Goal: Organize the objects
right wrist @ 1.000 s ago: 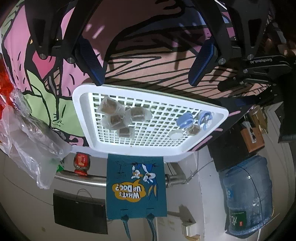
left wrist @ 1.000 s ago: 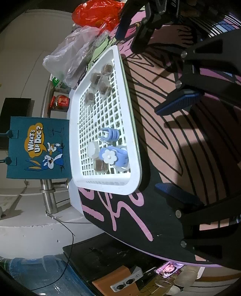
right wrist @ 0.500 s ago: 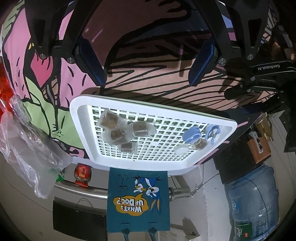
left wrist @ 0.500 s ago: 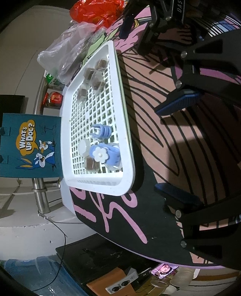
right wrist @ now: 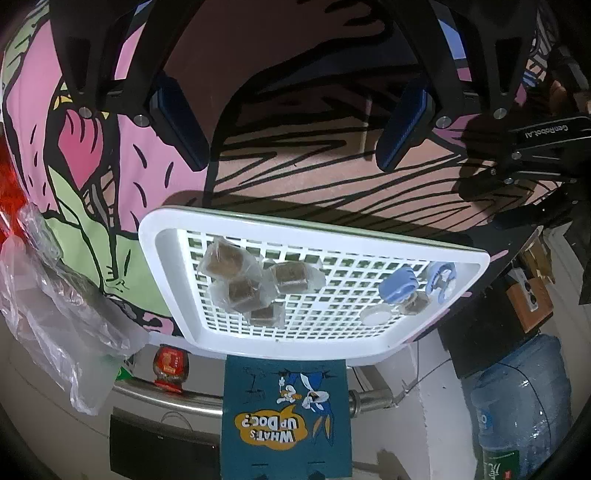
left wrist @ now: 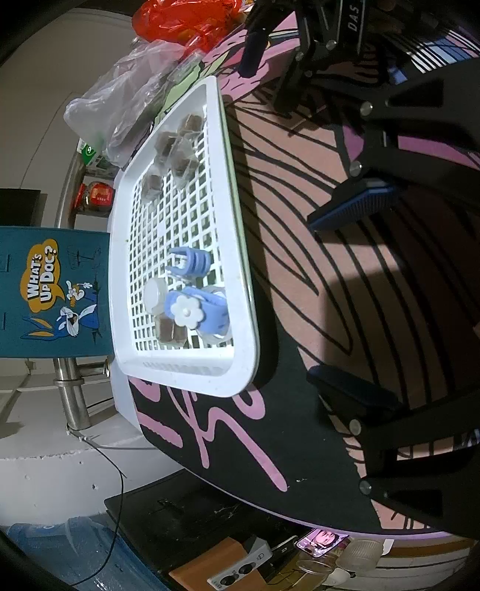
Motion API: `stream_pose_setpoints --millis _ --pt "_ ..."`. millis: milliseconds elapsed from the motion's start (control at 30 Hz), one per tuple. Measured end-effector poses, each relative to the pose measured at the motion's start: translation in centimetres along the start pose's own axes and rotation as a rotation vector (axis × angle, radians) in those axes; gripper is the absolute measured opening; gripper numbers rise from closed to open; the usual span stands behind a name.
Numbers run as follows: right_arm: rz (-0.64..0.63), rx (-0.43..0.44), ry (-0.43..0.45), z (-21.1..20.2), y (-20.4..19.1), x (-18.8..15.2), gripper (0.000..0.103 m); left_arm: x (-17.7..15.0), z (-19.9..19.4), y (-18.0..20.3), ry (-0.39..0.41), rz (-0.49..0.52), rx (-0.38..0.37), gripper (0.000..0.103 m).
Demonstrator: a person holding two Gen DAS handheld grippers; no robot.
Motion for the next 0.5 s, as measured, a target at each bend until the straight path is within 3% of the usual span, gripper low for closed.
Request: stream_pose_setpoints --millis 500 --pt "0.017 -0.001 -0.078 1.2 0.2 -0.8 0.092 -0.3 0.4 0.0 -0.028 -0.003 0.007 0.076"
Point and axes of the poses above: each gripper's, at about its wrist camera, not at the fingertips, and z roughly the way its jaws point, y to its right, x to its top, the point moved 6 cm from there along z, roughly the way its jaws point, and after that the axes turned 6 degrees about z, right-handed, at the moved point
